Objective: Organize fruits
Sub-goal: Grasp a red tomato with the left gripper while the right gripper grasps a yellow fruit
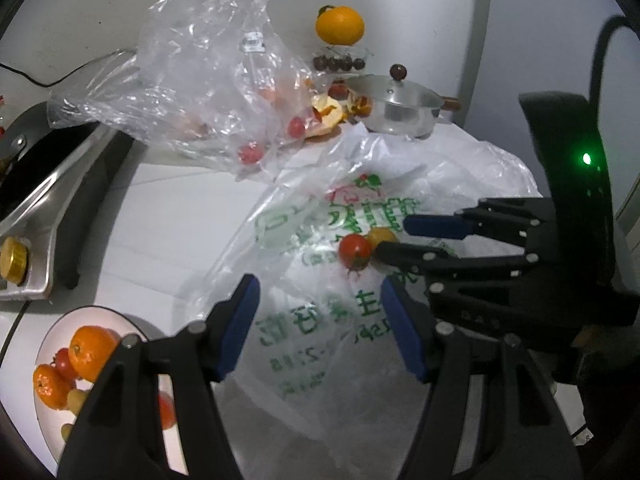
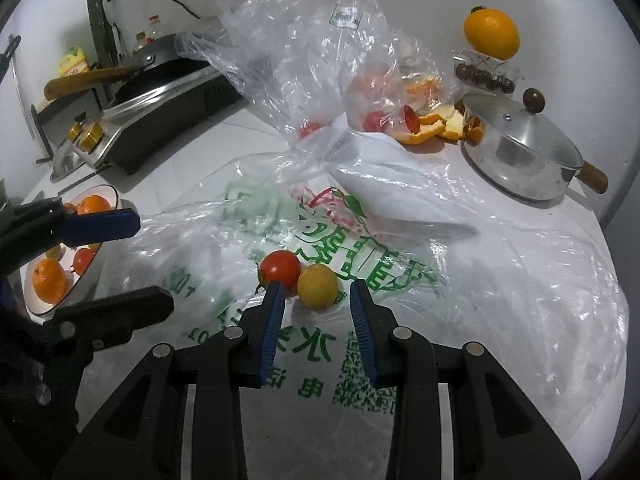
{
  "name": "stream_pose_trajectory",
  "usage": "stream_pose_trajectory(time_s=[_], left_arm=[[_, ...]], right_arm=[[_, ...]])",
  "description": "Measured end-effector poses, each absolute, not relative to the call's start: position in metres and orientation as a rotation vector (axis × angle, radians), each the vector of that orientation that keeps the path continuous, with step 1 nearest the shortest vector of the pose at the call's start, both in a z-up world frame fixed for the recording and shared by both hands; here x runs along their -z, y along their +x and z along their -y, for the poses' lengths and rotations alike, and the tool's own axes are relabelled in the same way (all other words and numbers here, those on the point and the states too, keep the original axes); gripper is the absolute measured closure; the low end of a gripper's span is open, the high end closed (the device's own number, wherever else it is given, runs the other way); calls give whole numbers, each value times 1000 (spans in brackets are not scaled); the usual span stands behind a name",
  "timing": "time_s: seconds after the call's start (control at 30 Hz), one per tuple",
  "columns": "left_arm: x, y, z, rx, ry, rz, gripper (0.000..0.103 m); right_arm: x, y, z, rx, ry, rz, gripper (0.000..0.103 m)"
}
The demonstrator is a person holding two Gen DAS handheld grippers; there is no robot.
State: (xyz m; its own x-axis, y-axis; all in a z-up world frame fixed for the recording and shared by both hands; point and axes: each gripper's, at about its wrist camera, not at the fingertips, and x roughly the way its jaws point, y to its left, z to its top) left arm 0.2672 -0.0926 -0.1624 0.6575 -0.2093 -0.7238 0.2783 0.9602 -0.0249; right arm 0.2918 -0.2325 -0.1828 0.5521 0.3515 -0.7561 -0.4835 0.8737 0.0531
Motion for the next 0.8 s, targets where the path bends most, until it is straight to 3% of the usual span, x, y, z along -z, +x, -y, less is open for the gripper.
stream_pose_trajectory(time_s=[0.2, 0.37, 0.8], left_arm=[[167, 272, 93, 279, 90, -819, 38], [169, 276, 95, 268, 97, -836, 38], [173, 287, 129, 297, 191, -839, 38]], right_arm=[[185, 300, 229, -510, -184, -860, 69], [193, 306, 227, -523, -184, -889, 77], [169, 296, 264, -500, -114, -810, 78]])
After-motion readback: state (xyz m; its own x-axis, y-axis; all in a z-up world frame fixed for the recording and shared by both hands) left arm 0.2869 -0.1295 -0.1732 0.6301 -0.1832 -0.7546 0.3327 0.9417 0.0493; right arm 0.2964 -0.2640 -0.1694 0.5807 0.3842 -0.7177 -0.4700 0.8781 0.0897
